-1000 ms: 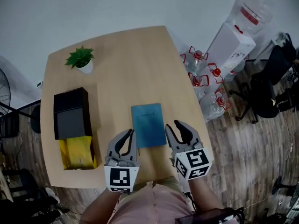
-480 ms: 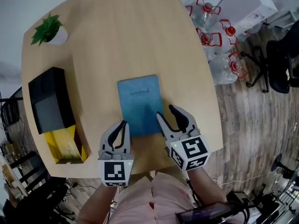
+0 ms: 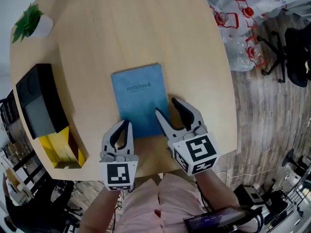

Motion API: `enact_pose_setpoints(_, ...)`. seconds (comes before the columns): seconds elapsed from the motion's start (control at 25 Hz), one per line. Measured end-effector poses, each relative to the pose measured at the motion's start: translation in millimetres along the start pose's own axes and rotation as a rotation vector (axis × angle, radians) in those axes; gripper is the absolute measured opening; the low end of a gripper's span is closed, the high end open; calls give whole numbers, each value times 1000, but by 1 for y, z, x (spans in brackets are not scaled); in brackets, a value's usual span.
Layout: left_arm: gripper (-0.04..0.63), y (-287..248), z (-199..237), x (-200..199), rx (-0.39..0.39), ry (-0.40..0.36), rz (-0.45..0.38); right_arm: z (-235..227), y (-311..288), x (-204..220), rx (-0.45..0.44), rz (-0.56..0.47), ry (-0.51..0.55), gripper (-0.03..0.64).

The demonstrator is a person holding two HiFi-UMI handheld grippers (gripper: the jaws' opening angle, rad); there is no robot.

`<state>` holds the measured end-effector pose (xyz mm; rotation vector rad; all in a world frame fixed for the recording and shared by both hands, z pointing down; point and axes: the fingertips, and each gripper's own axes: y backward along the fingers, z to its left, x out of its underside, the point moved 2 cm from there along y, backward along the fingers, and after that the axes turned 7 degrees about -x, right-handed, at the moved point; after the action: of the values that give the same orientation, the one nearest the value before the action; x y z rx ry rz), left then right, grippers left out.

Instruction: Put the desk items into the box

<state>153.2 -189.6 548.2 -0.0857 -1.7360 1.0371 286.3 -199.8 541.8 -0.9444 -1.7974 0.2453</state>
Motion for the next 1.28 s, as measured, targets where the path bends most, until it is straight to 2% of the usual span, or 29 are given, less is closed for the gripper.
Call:
enact_pose_setpoints(0.2,18,-3,1,5,-2,12,7,2,-7,3,1,63,-3,231)
enact_pose_setpoints(0.4,18,-3,0,5,3,58,2,4,-14,7,-2,123,-4,272)
enact_pose_setpoints(0.56,18,-3,4,7,15,120,-5,4,-15,5,-11,111,-72,285)
enact_pose_setpoints(0.8,18,-2,3,8,23,99,-8,8,-16,4,-63,102,-172,281)
enact_pose_setpoints(0.96,18,-3,2,6,31,102,-6,5,-16,3,-59,98,-189,257)
enact_pose_setpoints(1.16,18,-3,5,7,21,96,-5,10,-11,-2,-130,70,-260,269)
enact_pose_setpoints(1.28,18,-3,5,7,29,103,-8,16,-6,-8,-154,39,-254,268)
